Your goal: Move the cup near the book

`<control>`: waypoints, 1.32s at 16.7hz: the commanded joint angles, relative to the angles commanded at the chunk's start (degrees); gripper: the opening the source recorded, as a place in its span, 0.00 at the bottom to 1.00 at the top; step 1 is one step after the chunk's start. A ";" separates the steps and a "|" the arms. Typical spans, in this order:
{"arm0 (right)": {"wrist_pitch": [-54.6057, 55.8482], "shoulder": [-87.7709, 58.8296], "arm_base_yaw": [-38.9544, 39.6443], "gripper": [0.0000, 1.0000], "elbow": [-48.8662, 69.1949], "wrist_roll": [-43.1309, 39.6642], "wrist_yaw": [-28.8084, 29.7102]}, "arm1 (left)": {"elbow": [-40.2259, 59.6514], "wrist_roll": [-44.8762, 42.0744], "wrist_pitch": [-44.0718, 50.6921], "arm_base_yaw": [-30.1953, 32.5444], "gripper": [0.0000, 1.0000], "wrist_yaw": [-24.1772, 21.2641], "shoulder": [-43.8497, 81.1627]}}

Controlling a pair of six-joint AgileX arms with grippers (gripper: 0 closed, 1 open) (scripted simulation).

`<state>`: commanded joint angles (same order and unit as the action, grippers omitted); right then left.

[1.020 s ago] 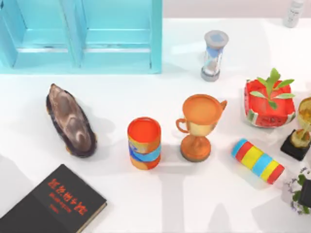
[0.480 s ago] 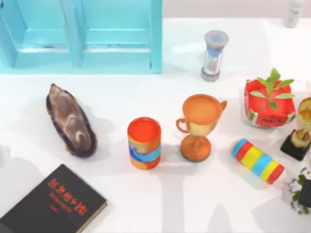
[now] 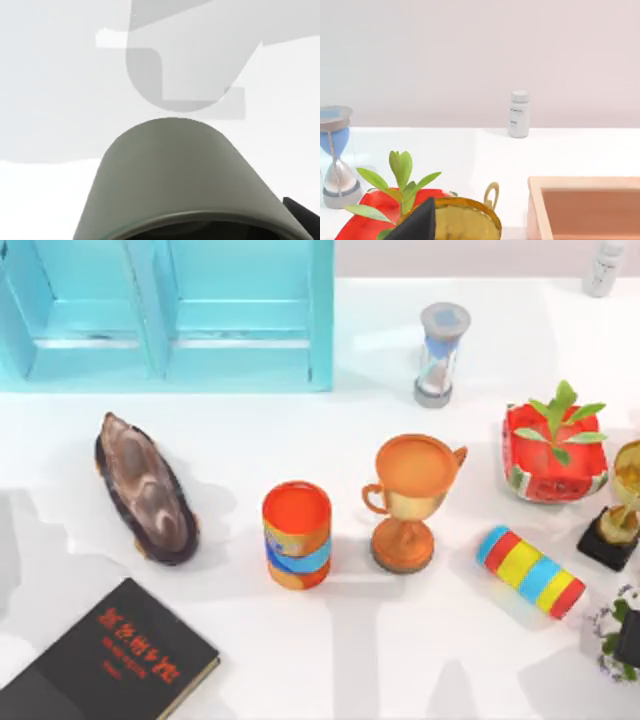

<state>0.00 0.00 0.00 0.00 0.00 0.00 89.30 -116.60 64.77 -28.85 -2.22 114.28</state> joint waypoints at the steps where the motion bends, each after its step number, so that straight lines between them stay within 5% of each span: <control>1: 0.00 0.00 0.00 1.00 0.00 0.00 0.00 | -0.74 3.54 -0.06 1.83 0.00 -0.71 -0.89; 5: 0.00 0.00 0.00 1.00 0.00 0.00 0.00 | -5.16 23.97 -0.33 11.42 0.00 -3.78 -5.83; 12: 0.00 0.00 0.00 1.00 0.00 0.00 0.00 | -16.53 73.56 -0.13 31.46 0.00 -7.31 -16.93; 22: 0.00 0.00 0.00 1.00 0.00 0.00 0.00 | -28.12 131.72 0.98 52.61 0.00 -3.04 -30.76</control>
<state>0.00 0.00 0.00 0.00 0.00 0.00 61.18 15.12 65.75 23.76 -5.27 83.52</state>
